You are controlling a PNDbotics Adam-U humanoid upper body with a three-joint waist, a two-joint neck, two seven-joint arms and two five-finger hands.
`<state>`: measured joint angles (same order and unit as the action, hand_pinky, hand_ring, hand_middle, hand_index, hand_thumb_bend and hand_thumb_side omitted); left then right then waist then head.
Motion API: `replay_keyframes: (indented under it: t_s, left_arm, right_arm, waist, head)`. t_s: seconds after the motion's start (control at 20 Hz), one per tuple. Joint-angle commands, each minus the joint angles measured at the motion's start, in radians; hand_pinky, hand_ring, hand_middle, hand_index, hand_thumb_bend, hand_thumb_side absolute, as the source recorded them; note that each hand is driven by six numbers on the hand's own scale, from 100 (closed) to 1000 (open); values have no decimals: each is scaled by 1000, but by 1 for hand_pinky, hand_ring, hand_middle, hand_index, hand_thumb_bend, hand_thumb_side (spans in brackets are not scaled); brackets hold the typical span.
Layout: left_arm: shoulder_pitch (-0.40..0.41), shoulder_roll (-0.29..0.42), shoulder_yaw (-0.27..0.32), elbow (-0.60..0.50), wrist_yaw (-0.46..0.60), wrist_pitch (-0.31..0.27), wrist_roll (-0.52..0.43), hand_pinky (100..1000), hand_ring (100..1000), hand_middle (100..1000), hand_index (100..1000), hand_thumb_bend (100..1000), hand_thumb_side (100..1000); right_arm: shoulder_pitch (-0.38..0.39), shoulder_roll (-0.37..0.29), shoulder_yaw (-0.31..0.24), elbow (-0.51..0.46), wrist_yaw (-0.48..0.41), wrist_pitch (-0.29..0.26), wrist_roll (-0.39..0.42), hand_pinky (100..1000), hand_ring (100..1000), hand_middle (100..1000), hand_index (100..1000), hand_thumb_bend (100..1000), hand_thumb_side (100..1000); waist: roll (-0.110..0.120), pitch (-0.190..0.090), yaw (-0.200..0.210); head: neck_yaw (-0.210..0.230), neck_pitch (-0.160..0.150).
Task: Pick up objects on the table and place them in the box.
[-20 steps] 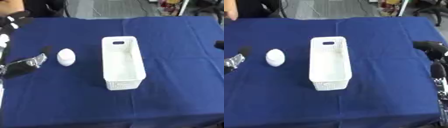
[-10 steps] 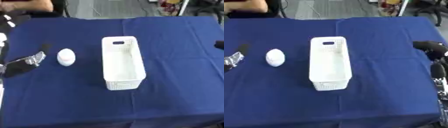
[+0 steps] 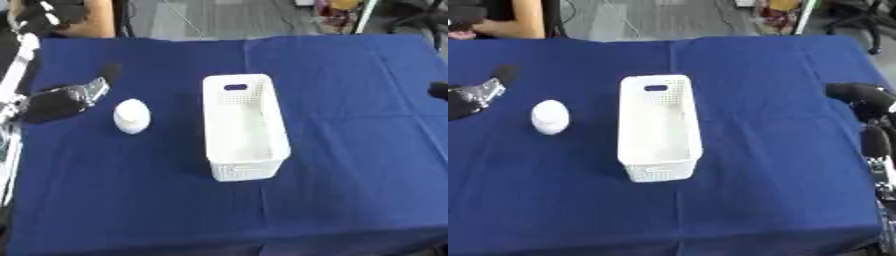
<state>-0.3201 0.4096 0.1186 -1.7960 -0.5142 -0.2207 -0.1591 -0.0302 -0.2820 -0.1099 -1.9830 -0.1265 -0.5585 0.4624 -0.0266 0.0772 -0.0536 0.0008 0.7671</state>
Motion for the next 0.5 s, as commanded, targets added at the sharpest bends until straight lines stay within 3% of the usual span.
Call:
replay_keyframes:
  t_s: [0.05, 0.5]
  left_arm:
    - [-47, 38, -7, 88, -5, -15, -24, 824, 784, 909, 880, 870, 536]
    - [-162, 59, -48, 360, -94, -84, -57, 825, 787, 908, 886, 859, 605]
  right_arm:
    - [1, -16, -1, -17, -6, 1, 4, 856, 843, 765, 866, 100, 670]
    - [4, -17, 2, -17, -12, 0, 10, 856, 843, 765, 866, 100, 670]
  waist:
    - [0, -9, 0]
    - [-5, -11, 0]
  head:
    - [9, -9]
    - [17, -10]
